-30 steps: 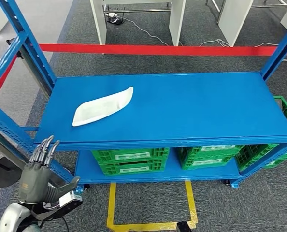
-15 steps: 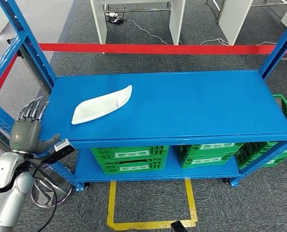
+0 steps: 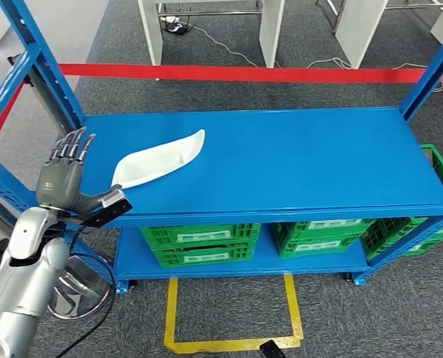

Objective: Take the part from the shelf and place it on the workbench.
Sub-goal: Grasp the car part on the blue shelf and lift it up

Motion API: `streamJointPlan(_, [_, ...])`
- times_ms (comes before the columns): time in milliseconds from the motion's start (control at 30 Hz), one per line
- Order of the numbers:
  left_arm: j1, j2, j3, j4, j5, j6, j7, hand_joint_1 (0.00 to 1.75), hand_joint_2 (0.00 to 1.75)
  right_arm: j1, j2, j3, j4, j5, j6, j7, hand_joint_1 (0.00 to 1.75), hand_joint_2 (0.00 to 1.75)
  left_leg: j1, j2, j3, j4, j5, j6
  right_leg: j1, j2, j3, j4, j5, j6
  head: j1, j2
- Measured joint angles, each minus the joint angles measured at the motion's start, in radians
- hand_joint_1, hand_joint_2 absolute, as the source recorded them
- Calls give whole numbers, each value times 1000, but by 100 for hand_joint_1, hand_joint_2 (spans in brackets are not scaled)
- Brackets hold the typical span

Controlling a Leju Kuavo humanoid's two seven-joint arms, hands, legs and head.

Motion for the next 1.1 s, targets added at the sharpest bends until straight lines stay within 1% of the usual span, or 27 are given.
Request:
streamJointPlan(67, [-17,-13,-15,13,-5,-6,7,0,0,1,0,6,0,12,7,-2,0,0,3,0,0,-6,4,11,-1,-1,-10,12,-12,11,1,0])
streamJointPlan(100, [-30,-20,-22,22,-5,-10,11,0,0,0,-1,8,0,18,10,-3,0,0,5,0,1,-9,6,18,-2,-1,-25,41,-30,16,2,0])
streamJointPlan(133, [-43,-29,-29,32,-5,-13,14,0,0,0,-1,11,0,23,12,-4,0,0,6,1,2,-12,8,23,-3,-1,-51,91,-57,19,3,0])
streamJointPlan(200, [-64,-47,-41,54,0,-16,17,0,0,0,-2,15,0,30,14,-4,0,0,4,1,1,-11,9,29,-3,-1,-118,225,-110,24,5,0])
streamJointPlan(233, [-71,-57,-47,67,5,-16,16,0,0,0,-2,17,0,33,14,-4,0,0,3,1,1,-11,8,29,-3,-1,-143,271,-118,25,5,0])
streamJointPlan(267, [-78,-66,-53,78,12,-15,15,0,0,0,-3,19,0,36,14,-3,0,0,2,1,1,-11,8,30,-2,-1,-152,280,-108,25,5,0])
streamJointPlan(300, [-84,-75,-57,89,19,-13,13,0,0,0,-3,20,0,38,14,-2,0,0,1,0,2,-11,8,30,-2,-1,-141,249,-79,23,5,0])
streamJointPlan(367, [-98,-92,-65,103,27,-11,10,0,0,-1,-4,23,0,40,14,-1,0,0,1,0,5,-10,6,27,-2,-1,-80,115,-10,17,5,0])
streamJointPlan(400, [-104,-97,-67,109,29,-11,9,0,0,-3,-4,24,0,40,14,-1,0,0,-1,0,4,-8,5,24,-1,-1,-50,55,10,13,5,0])
streamJointPlan(433, [-109,-102,-70,113,30,-10,8,0,0,-4,-4,25,0,40,14,0,0,0,-3,0,3,-7,5,20,-1,0,-30,17,19,10,5,0])
streamJointPlan(467, [-112,-105,-71,118,31,-10,8,0,0,-5,-4,26,0,41,14,0,0,0,-5,0,1,-7,5,15,1,1,-21,2,18,7,5,0])
streamJointPlan(533, [-114,-111,-73,125,32,-8,6,0,0,-4,-4,27,0,43,14,1,0,0,-4,0,0,-6,5,5,0,3,-18,-2,21,-1,5,0])
streamJointPlan(567, [-116,-113,-74,128,34,-8,5,0,0,-4,-4,27,0,44,14,1,0,0,-3,0,-2,1,-2,0,-1,3,-17,-4,23,-6,4,0])
streamJointPlan(600, [-118,-114,-74,130,37,-7,4,0,0,-5,-4,27,0,45,13,1,0,0,-2,1,-12,24,-19,-6,-3,2,-16,-7,24,-11,3,0])
streamJointPlan(633, [-119,-114,-75,132,39,-6,2,0,0,-5,-4,27,0,46,13,1,0,0,0,1,-30,68,-45,-12,-5,1,-15,-8,25,-16,2,0])
streamJointPlan(700, [-118,-114,-78,138,44,-2,1,0,0,-5,-4,27,0,47,13,1,0,0,2,1,-89,199,-105,-21,-5,0,-15,-8,25,-20,0,0])
streamJointPlan(733, [-115,-114,-81,141,45,1,2,0,0,-4,-4,27,0,47,12,2,0,0,3,1,-113,252,-122,-23,-5,0,-15,-8,24,-20,1,0])
streamJointPlan(767, [-112,-114,-83,144,45,4,4,0,0,-3,-4,27,0,48,12,3,0,0,4,1,-123,273,-119,-24,-5,0,-14,-8,24,-20,0,0])
streamJointPlan(800, [-110,-114,-86,146,43,7,6,0,0,-3,-4,27,0,49,12,4,0,0,4,1,-116,256,-98,-23,-5,0,-14,-7,24,-20,0,0])
streamJointPlan(833, [-109,-114,-88,148,41,9,9,0,0,-2,-4,27,0,50,12,4,0,0,5,1,-91,202,-64,-20,-5,1,-13,-7,24,-19,0,0])
streamJointPlan(867, [-109,-114,-89,149,39,11,11,0,0,-2,-4,27,0,50,12,5,0,0,4,1,-59,132,-29,-15,-5,2,-12,-6,23,-18,0,0])
streamJointPlan(900, [-110,-114,-90,149,38,13,12,0,0,-2,-4,27,0,50,12,5,0,0,2,1,-29,67,-6,-10,-3,2,-13,-5,22,-15,0,0])
streamJointPlan(933, [-110,-115,-91,150,38,14,13,0,0,-2,-4,27,0,50,12,5,0,0,0,1,-8,20,6,-5,-2,2,-14,-4,22,-11,1,0])
streamJointPlan(967, [-110,-116,-93,150,38,15,14,0,0,-2,-4,27,0,50,12,5,0,0,-2,1,2,-2,7,-1,-1,2,-16,-4,22,-6,2,0])
streamJointPlan(1033, [-110,-117,-97,151,37,16,14,0,0,-2,-4,27,0,50,12,5,0,0,-3,1,3,-11,6,9,-1,1,-17,-7,23,6,2,0])
streamJointPlan(1067, [-110,-118,-98,151,37,16,15,0,0,-2,-4,27,0,51,12,5,0,0,-2,1,5,-16,9,15,-2,0,-21,-4,18,11,2,0])
streamJointPlan(1100, [-111,-118,-98,151,37,16,15,0,0,-2,-4,27,0,51,12,5,0,0,0,1,7,-21,12,22,-3,0,-29,13,5,16,4,0])
